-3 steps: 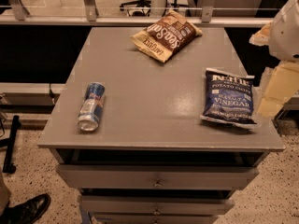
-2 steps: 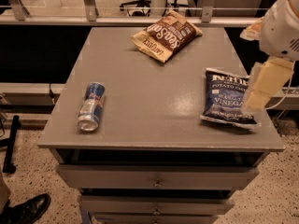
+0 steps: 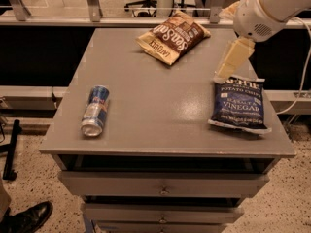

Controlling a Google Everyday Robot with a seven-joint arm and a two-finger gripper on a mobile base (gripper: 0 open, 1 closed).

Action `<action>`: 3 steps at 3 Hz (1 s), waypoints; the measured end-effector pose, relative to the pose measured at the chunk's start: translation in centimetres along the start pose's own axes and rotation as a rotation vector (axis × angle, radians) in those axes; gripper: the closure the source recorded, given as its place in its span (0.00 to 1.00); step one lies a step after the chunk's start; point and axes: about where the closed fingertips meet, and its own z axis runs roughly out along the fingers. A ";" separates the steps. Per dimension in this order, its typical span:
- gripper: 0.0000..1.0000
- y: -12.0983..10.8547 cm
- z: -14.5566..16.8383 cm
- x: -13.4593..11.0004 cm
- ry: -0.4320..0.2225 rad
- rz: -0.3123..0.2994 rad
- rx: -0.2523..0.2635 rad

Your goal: Move brown chip bag near blue chip bag

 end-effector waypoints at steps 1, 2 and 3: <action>0.00 -4.6 3.2 -1.1 -0.092 -0.067 0.083; 0.00 -4.6 3.2 -1.1 -0.092 -0.067 0.083; 0.00 -4.9 3.9 -1.2 -0.096 -0.055 0.086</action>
Offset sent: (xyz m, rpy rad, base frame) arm 0.0454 0.0099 -0.0017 0.0421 -0.0974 0.0471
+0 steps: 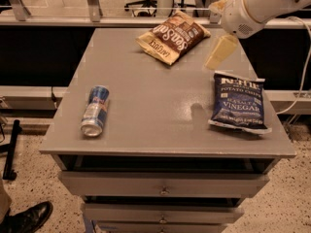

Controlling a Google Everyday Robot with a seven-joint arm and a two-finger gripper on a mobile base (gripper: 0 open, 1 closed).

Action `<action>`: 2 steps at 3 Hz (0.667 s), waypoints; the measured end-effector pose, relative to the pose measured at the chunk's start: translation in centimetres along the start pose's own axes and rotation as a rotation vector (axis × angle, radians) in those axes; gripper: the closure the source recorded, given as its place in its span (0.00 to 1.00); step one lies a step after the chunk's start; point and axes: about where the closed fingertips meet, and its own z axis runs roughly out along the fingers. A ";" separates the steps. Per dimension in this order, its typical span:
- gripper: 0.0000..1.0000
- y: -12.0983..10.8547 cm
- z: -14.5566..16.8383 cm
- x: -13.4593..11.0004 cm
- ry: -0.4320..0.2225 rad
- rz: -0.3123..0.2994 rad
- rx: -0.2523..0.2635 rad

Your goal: Move brown chip bag near blue chip bag

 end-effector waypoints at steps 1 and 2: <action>0.00 -1.4 2.4 -0.9 -0.030 -0.026 0.007; 0.00 -3.7 5.4 -1.5 -0.038 -0.085 0.017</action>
Offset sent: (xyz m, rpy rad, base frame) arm 0.1068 0.0416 -0.0168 -0.0479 -0.1230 0.1253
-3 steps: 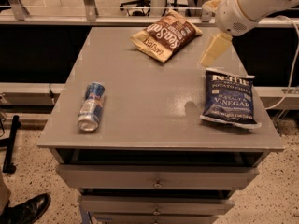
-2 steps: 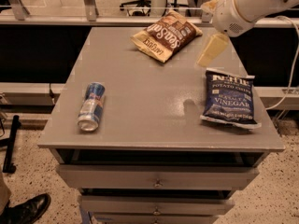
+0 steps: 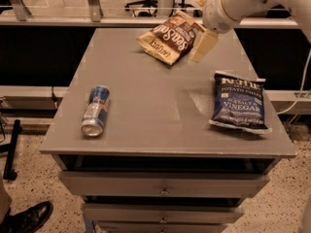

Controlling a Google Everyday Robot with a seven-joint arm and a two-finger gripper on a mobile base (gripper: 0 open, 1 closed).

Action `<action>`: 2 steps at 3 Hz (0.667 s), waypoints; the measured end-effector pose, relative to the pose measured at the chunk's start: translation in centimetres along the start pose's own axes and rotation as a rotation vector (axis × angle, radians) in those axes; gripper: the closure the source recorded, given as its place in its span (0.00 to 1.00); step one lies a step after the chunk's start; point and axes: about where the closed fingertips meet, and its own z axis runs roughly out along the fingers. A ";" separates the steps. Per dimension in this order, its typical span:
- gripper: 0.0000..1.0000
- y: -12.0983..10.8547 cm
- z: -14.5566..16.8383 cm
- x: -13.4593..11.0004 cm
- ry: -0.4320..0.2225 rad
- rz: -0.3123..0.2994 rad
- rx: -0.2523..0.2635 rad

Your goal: Move brown chip bag near blue chip bag

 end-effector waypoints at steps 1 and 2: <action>0.00 -1.8 2.6 0.0 0.038 -0.115 0.021; 0.00 -2.9 5.0 1.3 0.115 -0.287 0.037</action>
Offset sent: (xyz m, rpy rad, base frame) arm 0.0859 0.0016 -0.0382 -0.4669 -0.2786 0.2348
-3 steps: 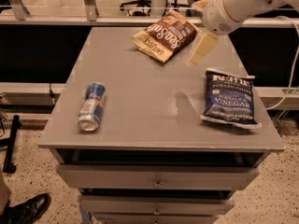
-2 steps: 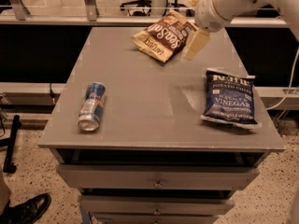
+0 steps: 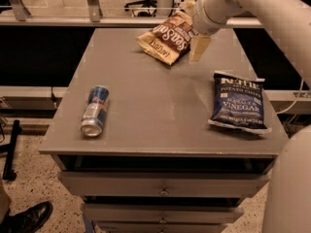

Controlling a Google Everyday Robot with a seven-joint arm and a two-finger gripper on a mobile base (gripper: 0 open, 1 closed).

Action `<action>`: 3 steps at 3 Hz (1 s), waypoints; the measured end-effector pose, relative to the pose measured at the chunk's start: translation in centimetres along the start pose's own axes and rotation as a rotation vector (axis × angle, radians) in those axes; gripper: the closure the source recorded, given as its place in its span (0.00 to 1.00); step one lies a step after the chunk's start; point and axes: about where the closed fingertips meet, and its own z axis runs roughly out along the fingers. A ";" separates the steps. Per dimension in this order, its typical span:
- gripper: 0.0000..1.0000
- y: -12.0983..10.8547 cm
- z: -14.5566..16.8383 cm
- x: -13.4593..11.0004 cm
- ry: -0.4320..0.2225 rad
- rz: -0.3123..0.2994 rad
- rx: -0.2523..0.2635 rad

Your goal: Move brown chip bag near blue chip bag

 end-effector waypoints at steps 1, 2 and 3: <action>0.00 -0.4 2.2 1.7 0.059 -0.195 0.001; 0.00 -1.3 3.8 3.3 0.094 -0.307 -0.002; 0.00 -3.1 5.0 4.1 0.108 -0.383 0.007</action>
Offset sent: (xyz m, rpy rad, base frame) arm 0.0821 -0.0372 -0.0102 -0.3605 -0.2019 0.2066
